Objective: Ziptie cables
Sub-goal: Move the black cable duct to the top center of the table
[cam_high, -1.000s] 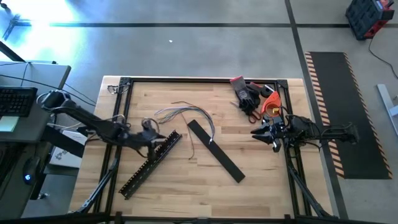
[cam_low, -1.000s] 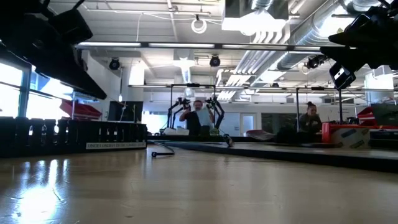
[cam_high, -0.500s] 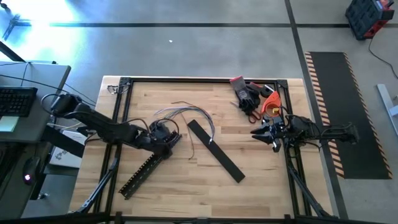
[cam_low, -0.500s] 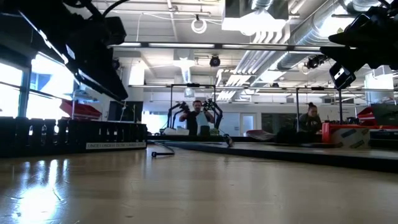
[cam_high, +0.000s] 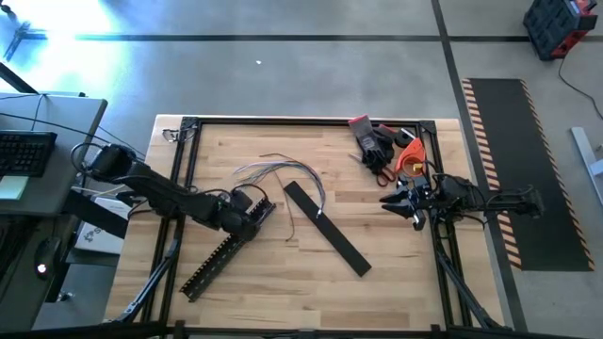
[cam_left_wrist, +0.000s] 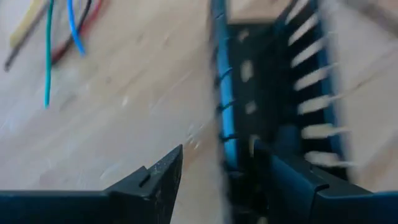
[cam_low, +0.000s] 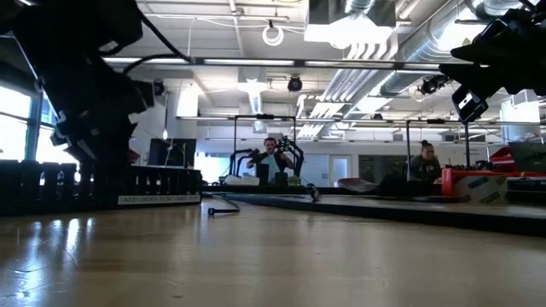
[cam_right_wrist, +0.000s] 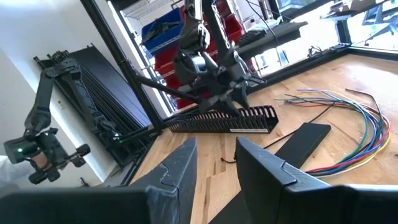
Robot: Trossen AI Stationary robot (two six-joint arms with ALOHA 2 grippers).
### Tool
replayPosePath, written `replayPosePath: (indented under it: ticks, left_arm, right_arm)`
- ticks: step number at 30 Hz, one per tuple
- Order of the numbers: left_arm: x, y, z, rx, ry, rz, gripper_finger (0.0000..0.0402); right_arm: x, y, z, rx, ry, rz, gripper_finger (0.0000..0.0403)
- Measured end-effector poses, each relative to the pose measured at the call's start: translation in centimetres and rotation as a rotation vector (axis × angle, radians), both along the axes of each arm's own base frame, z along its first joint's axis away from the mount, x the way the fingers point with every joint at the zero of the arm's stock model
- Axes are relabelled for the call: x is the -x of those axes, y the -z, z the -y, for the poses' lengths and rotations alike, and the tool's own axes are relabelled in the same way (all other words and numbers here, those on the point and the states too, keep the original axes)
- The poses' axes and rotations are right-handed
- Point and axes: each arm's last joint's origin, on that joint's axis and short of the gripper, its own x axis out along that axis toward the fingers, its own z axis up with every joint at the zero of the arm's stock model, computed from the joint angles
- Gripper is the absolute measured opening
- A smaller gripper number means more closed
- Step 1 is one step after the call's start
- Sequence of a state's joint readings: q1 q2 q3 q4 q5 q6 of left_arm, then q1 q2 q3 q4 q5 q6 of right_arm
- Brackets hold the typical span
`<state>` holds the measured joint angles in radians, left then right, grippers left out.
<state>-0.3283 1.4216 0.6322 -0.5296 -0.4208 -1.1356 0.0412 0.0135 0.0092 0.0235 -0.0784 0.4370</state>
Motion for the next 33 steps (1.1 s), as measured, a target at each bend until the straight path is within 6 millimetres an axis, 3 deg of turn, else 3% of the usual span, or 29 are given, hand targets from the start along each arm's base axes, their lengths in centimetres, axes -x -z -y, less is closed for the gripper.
replayPosePath:
  ticks: [4,9,12,16,20,24,27,33]
  left_arm:
    - [-0.2,0.9,-0.6,0.024,-0.051,-0.047,0.0141]
    - [-0.9,0.7,-1.6,0.078,-0.012,-0.083,0.0019]
    - [-2.3,-0.7,-2.5,0.088,0.032,-0.074,0.0009]
    - [-5.0,-4.4,-4.9,0.051,0.108,-0.031,0.0001]
    - [-7.2,-8.7,-8.8,-0.022,0.174,0.043,0.0000]
    - [-8.0,-11.8,-13.4,-0.091,0.228,0.072,0.0000]
    - [-8.5,-12.7,-17.2,-0.129,0.289,0.003,0.0000]
    - [-11.5,-12.1,-24.6,-0.169,0.460,-0.225,0.0000]
  right_arm:
    - [0.0,0.0,0.0,0.000,0.000,0.000,0.0097]
    - [0.0,0.0,0.0,0.000,0.000,0.000,0.0097]
    - [0.0,0.0,0.0,0.000,0.000,0.000,0.0097]
    - [0.0,0.0,0.0,0.000,0.000,0.000,0.0097]
    - [0.0,0.0,0.0,0.000,0.000,0.000,0.0097]
    - [0.0,0.0,0.0,0.000,0.000,0.000,0.0097]
    - [0.0,0.0,0.0,0.000,0.000,0.000,0.0097]
    - [0.0,0.0,0.0,0.000,0.000,-0.001,0.0097]
